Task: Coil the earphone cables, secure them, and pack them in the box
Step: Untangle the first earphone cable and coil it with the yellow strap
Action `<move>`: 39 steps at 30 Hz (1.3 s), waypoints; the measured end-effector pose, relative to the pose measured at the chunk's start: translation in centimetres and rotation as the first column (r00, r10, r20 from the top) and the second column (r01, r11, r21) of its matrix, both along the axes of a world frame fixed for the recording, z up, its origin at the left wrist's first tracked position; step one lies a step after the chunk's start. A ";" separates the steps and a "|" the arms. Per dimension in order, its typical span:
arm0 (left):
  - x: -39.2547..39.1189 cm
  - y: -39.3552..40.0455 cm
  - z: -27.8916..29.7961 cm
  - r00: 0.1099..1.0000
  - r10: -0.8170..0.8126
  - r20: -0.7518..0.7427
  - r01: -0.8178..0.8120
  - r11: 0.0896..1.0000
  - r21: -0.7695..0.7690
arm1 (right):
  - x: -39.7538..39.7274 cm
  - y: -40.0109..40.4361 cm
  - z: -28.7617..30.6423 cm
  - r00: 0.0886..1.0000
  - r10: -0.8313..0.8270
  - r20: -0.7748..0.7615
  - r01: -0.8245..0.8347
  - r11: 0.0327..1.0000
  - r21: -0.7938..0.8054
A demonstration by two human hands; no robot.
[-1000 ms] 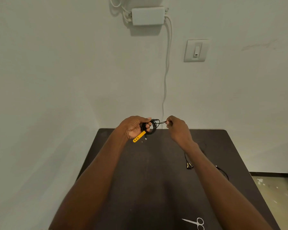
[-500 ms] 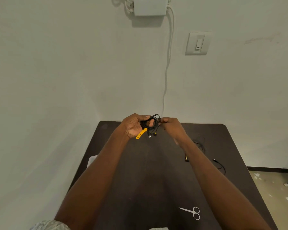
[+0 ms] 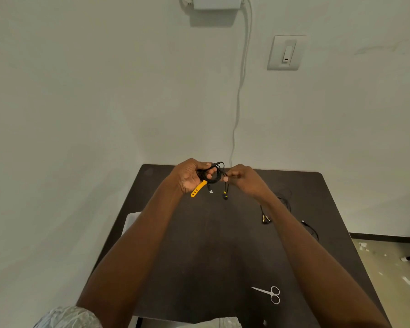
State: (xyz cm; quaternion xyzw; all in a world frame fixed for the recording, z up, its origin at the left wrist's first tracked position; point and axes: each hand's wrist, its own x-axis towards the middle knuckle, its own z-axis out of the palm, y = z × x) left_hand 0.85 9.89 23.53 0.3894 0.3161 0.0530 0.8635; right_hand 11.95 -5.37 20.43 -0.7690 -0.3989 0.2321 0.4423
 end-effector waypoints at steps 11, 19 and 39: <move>0.1 0.2 0.3 0.979 -0.181 -0.098 0.187 0.981 0.050 | -0.8 1.3 -0.6 0.951 -0.160 0.263 0.153 0.987 0.047; 0.1 0.3 0.0 0.995 -0.093 0.023 0.092 0.995 0.045 | -1.3 2.0 -0.5 0.949 -0.179 0.259 0.174 0.984 0.042; 0.5 -0.1 0.9 0.999 -0.038 0.004 0.035 0.938 0.345 | -2.9 2.5 1.2 0.596 -0.180 -0.783 0.329 0.944 0.034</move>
